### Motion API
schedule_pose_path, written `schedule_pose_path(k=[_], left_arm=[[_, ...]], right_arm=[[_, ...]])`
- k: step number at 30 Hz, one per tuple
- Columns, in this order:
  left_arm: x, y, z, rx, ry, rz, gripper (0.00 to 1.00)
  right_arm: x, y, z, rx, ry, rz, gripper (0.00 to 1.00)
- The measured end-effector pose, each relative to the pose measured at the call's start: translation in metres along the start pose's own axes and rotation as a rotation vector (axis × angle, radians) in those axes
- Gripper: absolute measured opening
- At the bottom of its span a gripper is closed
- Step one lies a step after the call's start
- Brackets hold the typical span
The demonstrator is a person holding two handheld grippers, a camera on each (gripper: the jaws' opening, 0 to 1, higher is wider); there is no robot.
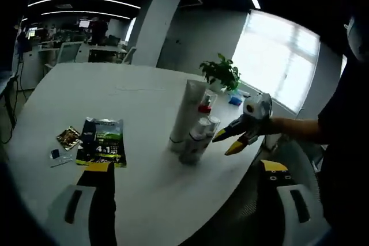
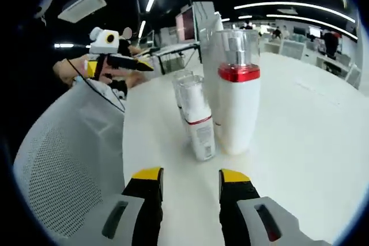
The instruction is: Arrange the skincare products in the storage area until every visible bottle or jar stands upright without overlapping.
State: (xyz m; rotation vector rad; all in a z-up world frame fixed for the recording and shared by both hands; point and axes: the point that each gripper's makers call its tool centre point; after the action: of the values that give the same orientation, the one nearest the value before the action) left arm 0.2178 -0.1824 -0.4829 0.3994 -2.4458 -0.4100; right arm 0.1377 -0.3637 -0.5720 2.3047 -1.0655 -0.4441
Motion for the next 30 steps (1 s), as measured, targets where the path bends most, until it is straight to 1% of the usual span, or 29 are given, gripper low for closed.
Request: schedule_pose_path(k=[2,5,7,9,10,12,16,18,20,22,24,27,30], left_arm=[[-0.002,0.006,-0.008,0.022,0.017,-0.005,0.97],[-0.004,0.014,-0.017,0.047,0.027,-0.02,0.98],[-0.009,0.02,-0.022,0.052,0.033,-0.023,0.98],[-0.008,0.023,-0.02,0.036,0.029,-0.026,0.98],[-0.008,0.025,-0.019,0.031,0.022,-0.028,0.98],[-0.007,0.029,-0.016,0.023,0.018,-0.029,0.98],[-0.003,0.035,-0.011,0.015,0.043,-0.026,0.97],[-0.002,0.038,-0.008,0.004,0.054,-0.023,0.97],[-0.002,0.041,-0.007,-0.004,0.053,-0.025,0.96],[0.0,0.045,-0.006,-0.012,0.051,-0.029,0.96],[0.001,0.049,-0.007,-0.013,0.052,-0.033,0.96],[0.002,0.055,-0.009,-0.009,0.055,-0.04,0.96],[-0.001,0.061,-0.01,-0.007,0.057,-0.052,0.96]], right_arm=[[0.001,0.001,0.004,-0.008,-0.008,0.018,0.31],[-0.001,0.006,-0.001,-0.008,-0.009,0.041,0.32],[-0.006,0.01,-0.008,-0.004,-0.016,0.053,0.36],[-0.009,0.013,-0.014,0.002,-0.028,0.065,0.39],[-0.012,0.016,-0.016,0.001,-0.048,0.068,0.4],[-0.011,0.019,-0.018,0.013,-0.083,0.087,0.44],[-0.018,0.029,-0.027,0.041,-0.124,0.112,0.49],[-0.024,0.035,-0.031,0.044,-0.129,0.129,0.54],[-0.027,0.039,-0.031,0.038,-0.132,0.14,0.58],[-0.035,0.044,-0.034,0.028,-0.131,0.149,0.67],[-0.039,0.05,-0.035,0.011,-0.123,0.164,0.69],[-0.047,0.055,-0.041,0.027,-0.134,0.181,0.71],[-0.051,0.057,-0.042,0.031,-0.156,0.189,0.74]])
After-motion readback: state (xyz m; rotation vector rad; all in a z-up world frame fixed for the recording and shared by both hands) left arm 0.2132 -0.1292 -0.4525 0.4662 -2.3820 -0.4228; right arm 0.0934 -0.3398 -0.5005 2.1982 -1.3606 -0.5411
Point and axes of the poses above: the point that each gripper's makers call its tool centre point, and the gripper's own axes: y roughly backward along the fingers, x roughly to its right, z roughly out of its underside, and after that the axes turned 11 degrees about y, right-handed
